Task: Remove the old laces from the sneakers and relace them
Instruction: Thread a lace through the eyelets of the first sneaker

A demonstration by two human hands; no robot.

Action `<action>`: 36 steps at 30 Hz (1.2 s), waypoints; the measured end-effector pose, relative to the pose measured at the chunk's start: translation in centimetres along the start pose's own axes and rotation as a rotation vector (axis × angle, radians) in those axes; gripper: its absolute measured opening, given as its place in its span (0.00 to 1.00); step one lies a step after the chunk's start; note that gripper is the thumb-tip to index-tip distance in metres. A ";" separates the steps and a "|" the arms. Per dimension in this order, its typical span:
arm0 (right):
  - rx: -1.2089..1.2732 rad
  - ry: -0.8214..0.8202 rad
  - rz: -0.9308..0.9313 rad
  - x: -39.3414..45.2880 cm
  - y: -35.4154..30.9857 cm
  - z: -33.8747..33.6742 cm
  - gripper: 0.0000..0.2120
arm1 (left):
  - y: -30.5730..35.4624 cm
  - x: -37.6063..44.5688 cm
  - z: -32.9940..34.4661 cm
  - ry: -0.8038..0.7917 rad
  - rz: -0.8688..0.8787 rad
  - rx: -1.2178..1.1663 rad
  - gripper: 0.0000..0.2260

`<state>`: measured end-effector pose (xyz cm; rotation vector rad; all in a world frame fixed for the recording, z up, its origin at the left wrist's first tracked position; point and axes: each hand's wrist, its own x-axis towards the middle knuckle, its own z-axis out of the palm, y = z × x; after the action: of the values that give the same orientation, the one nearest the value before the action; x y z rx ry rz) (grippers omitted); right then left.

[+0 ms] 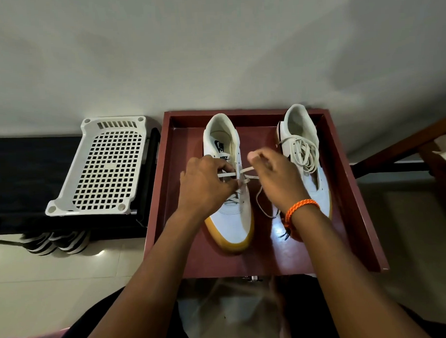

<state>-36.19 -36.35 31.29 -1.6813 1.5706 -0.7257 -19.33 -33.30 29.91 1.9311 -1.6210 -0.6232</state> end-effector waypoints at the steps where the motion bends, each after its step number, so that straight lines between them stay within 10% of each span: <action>1: -0.071 -0.061 -0.016 -0.2 0.0 0.5 0.12 | 0.1 0.0 0.0 -0.002 0.014 0.005 0.12; 5: -0.286 -0.066 -0.049 -0.3 0.1 1.8 0.09 | 0.3 -0.2 -0.1 -0.024 0.023 0.011 0.18; 16: 0.653 0.127 0.168 0.9 -2.2 -2.2 0.17 | 0.2 -0.2 0.0 -0.028 -0.001 0.017 0.13; 20: 0.580 0.309 0.132 0.9 -1.7 -2.0 0.15 | 0.9 -0.7 0.1 0.053 0.126 0.063 0.18; 36: 0.559 0.197 -0.149 0.6 -1.7 -1.4 0.10 | 1.5 -1.2 0.7 -0.064 0.136 0.172 0.07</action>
<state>-36.20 -37.12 33.42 -1.3420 1.2158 -1.3032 -21.09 -32.36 30.40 1.9169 -1.8822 -0.5100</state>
